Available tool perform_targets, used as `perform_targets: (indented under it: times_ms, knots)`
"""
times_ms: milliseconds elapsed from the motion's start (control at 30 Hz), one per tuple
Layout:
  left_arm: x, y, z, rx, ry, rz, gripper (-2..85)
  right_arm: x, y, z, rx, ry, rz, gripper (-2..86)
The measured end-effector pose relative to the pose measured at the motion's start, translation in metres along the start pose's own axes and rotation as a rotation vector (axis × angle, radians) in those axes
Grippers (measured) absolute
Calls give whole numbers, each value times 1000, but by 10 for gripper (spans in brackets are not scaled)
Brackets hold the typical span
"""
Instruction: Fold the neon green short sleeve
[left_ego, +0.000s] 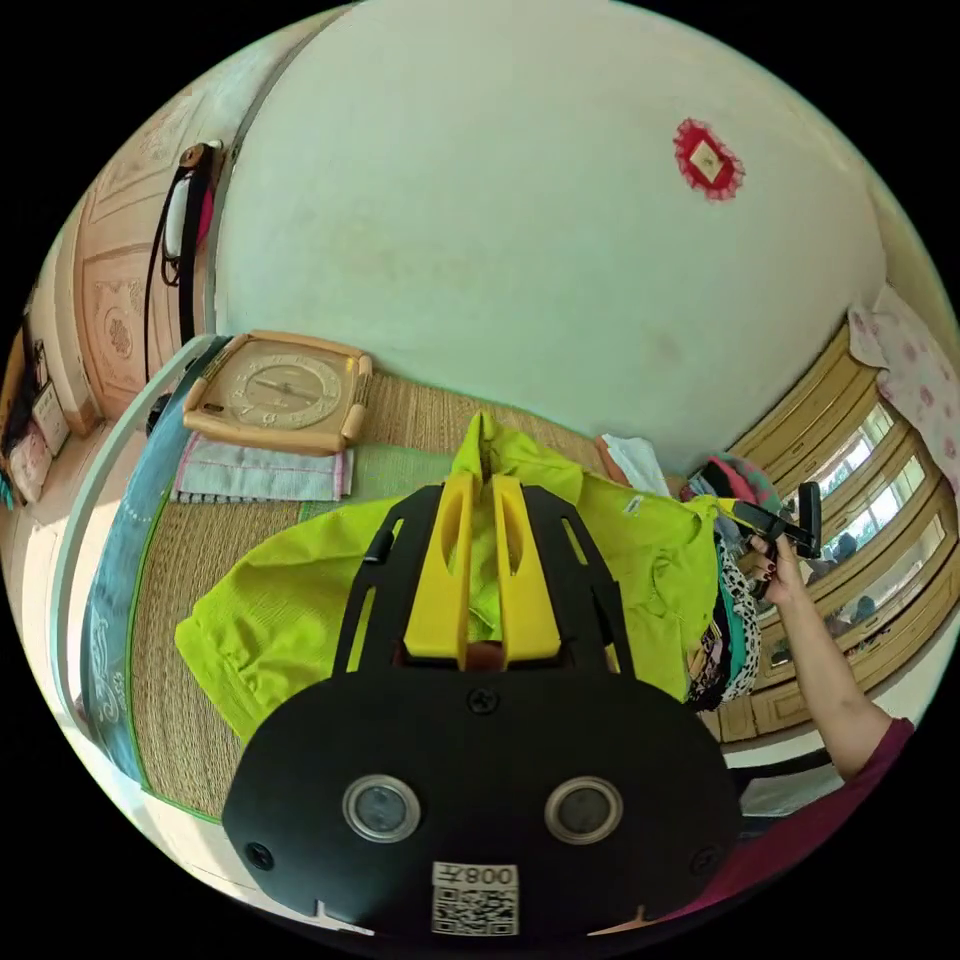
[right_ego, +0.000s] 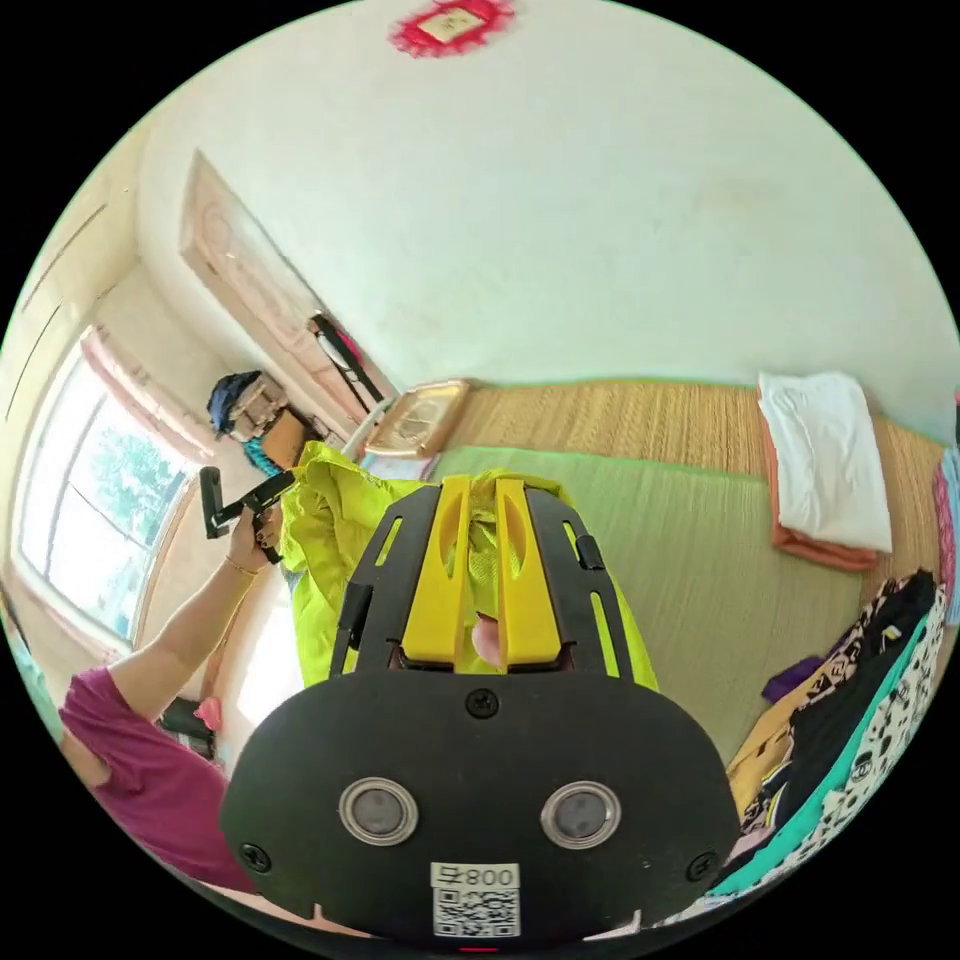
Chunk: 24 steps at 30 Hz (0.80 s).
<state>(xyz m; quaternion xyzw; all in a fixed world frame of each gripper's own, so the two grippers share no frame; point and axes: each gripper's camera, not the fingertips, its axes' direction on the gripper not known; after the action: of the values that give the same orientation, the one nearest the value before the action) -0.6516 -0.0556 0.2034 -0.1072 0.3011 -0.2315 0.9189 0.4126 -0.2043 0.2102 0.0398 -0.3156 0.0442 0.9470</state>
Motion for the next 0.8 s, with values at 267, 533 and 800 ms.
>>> perform_targets:
  times_ms: [267,533,800]
  knots:
    - [-52,-7,73,-209,-14,-51,38,53,8,112,-196,98,62,19]
    - [-74,-56,118,-289,-168,-100,16,69,6,195,-371,388,72,1]
    - [-106,-124,143,-307,-281,-147,2,113,-50,185,-346,440,116,-4]
